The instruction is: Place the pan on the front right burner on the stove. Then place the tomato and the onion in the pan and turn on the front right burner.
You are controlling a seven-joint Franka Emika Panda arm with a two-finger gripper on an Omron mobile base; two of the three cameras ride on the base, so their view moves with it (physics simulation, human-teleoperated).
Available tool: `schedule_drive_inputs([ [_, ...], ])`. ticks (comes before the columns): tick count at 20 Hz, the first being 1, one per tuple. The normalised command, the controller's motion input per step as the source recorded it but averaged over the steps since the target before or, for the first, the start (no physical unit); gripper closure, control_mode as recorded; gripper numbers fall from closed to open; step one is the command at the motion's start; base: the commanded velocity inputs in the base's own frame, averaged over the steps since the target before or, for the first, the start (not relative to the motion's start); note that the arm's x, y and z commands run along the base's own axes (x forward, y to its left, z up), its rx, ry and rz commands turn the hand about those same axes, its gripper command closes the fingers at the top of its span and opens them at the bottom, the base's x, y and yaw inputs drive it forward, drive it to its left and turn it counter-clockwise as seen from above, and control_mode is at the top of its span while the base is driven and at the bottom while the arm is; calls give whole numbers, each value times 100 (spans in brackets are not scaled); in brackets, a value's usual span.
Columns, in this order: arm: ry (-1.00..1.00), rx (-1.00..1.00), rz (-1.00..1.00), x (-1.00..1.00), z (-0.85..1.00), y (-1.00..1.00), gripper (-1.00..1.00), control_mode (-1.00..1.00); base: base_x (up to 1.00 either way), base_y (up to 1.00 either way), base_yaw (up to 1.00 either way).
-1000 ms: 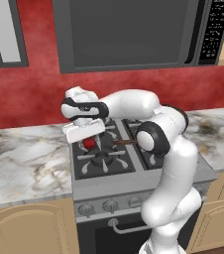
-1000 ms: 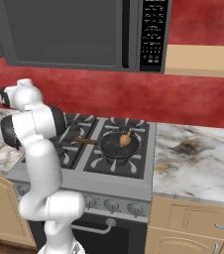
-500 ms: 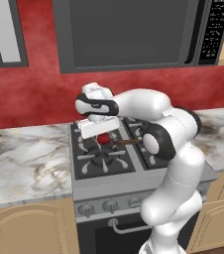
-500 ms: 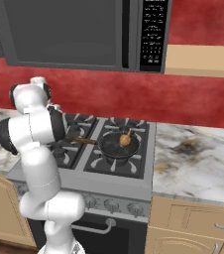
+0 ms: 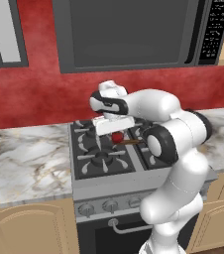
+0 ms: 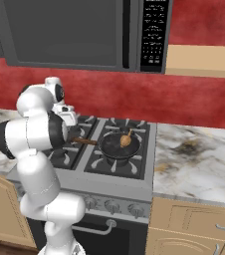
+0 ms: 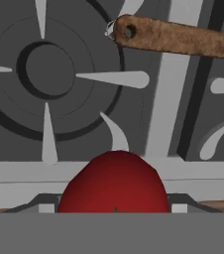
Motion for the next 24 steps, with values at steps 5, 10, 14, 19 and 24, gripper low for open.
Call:
schedule_drive_inputs([
  [5, 0, 0, -6, 0, 12, -52, 100, -100, 0, 0, 0],
  [10, 0, 0, -6, 0, 2, -48, 100, -100, 0, 0, 0],
  [14, 0, 0, -5, 0, 0, -47, 100, -100, 0, 0, 0],
  [19, 0, 0, -5, 3, 0, -46, 100, -100, 0, 0, 0],
  [24, 0, 0, -4, 5, 0, -44, 100, -100, 0, 0, 0],
])
